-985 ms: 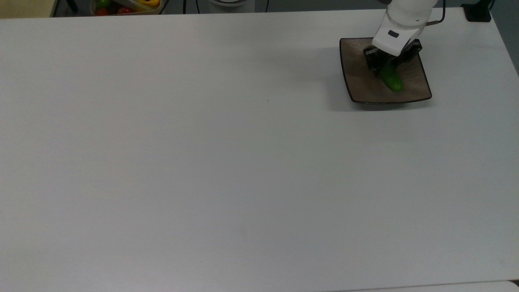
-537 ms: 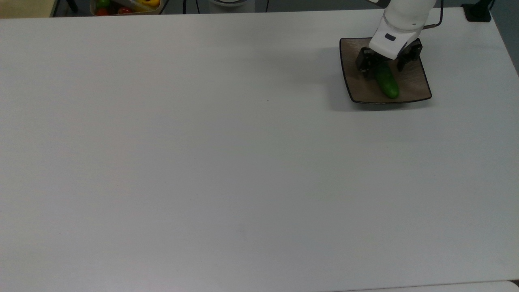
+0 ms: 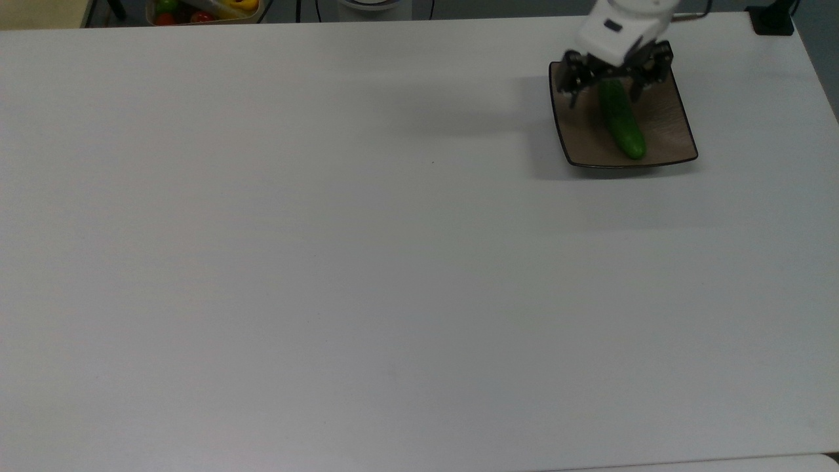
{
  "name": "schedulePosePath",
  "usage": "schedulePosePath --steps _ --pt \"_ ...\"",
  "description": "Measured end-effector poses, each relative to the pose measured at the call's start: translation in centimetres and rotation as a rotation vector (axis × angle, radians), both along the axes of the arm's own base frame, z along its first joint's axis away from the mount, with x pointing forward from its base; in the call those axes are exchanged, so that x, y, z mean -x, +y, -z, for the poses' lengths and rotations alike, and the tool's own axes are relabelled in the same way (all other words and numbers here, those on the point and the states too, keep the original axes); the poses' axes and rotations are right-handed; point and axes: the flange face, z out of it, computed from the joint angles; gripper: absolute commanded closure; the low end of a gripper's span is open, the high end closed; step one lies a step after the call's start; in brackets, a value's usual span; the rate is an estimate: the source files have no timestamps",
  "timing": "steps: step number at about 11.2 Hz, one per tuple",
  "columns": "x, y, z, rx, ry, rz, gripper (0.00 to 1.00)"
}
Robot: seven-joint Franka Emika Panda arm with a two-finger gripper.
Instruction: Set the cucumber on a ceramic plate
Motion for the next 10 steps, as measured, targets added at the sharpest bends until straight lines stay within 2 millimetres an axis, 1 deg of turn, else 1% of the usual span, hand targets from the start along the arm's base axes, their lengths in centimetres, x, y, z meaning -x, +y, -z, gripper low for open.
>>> schedulePosePath --steps 1,3,4,5,6,8,10 --pt "-0.1 -2.2 -2.9 0.026 -0.002 0.029 0.00" --pt "0.0 -7.2 -8.6 0.071 -0.010 0.106 0.00" --pt "0.0 -10.0 -10.9 0.089 -0.014 0.153 0.00" --pt "0.0 -12.5 -12.6 0.105 -0.014 0.197 0.00" --pt "0.0 -15.0 -14.1 0.120 -0.010 0.242 0.00" --pt "-0.3 -20.3 -16.1 0.138 0.011 0.297 0.00" --pt "-1.2 -25.1 -16.9 0.136 0.027 0.300 0.00"
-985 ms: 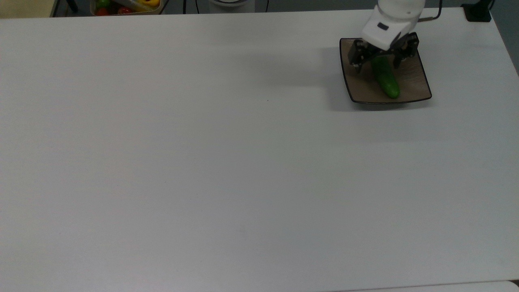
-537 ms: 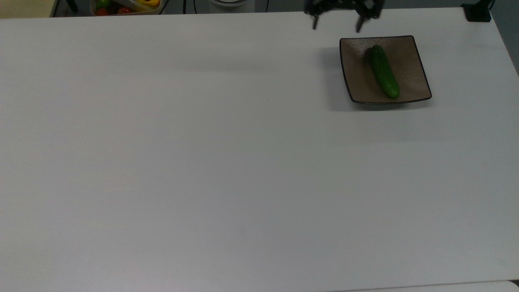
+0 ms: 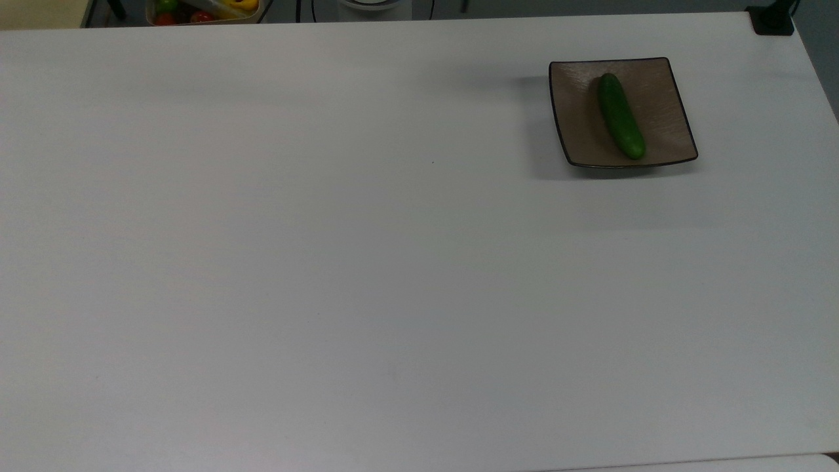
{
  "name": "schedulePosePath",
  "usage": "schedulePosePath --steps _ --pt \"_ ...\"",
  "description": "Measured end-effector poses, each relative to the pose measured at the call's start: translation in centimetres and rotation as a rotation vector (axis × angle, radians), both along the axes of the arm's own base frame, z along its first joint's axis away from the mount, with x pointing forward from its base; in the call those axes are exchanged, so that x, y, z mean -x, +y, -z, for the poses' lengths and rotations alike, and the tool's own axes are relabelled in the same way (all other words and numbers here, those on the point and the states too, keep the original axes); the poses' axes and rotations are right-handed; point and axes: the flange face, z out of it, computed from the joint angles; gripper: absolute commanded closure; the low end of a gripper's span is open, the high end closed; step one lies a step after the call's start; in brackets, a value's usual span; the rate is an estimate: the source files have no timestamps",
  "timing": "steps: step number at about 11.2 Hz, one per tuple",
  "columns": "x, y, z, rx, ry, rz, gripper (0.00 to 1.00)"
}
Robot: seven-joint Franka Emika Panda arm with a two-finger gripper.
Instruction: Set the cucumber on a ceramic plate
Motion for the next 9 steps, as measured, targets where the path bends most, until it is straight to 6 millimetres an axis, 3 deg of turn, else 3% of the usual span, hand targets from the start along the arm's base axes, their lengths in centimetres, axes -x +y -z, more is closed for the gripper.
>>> schedulePosePath --steps 4,9 --pt "-2.1 -7.0 0.4 -0.018 0.008 -0.142 0.00" --pt "-5.0 -10.6 1.2 -0.064 -0.084 -0.314 0.00"
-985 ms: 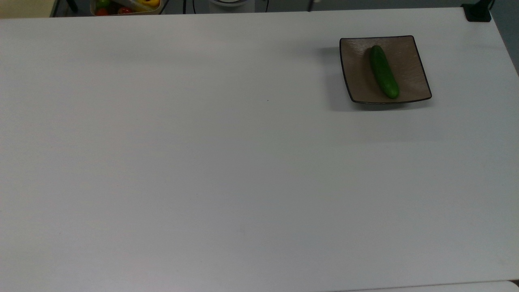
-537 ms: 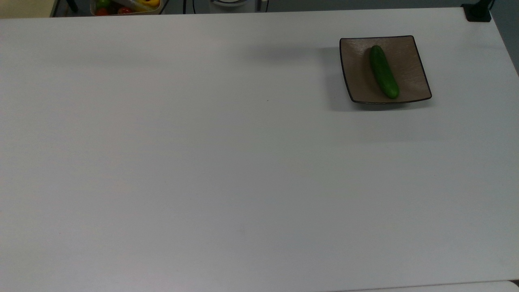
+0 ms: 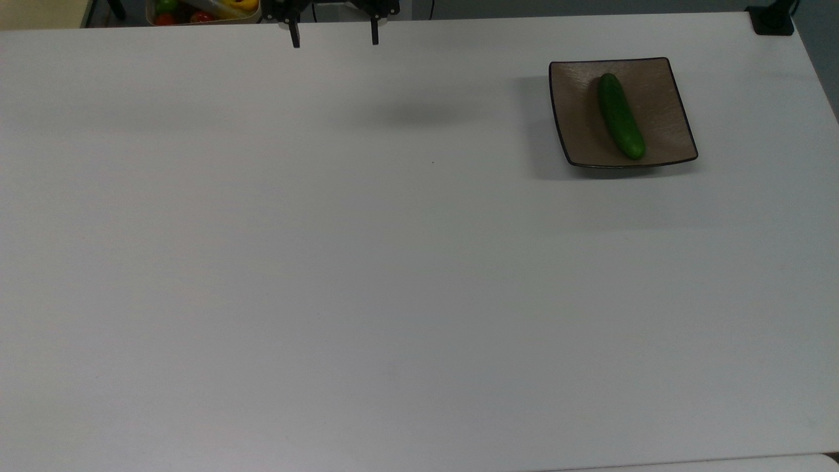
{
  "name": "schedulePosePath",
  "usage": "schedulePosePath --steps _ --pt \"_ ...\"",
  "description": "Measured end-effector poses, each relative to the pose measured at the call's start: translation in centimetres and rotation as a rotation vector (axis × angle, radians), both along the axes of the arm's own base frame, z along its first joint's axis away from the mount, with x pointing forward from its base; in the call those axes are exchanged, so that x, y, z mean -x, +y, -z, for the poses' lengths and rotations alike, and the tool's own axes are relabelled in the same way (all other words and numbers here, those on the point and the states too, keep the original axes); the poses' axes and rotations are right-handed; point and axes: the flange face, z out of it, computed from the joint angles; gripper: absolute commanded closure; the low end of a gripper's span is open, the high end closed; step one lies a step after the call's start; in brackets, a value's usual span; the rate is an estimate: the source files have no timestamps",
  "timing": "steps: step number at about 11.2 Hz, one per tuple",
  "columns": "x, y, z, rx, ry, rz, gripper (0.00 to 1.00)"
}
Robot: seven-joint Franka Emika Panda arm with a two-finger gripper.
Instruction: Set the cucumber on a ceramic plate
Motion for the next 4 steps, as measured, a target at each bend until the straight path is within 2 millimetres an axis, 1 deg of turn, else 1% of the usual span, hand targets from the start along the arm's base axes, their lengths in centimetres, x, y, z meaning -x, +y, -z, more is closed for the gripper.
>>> schedulePosePath --steps 4 --pt "-0.15 -0.17 0.15 -0.003 0.001 -0.007 0.00"
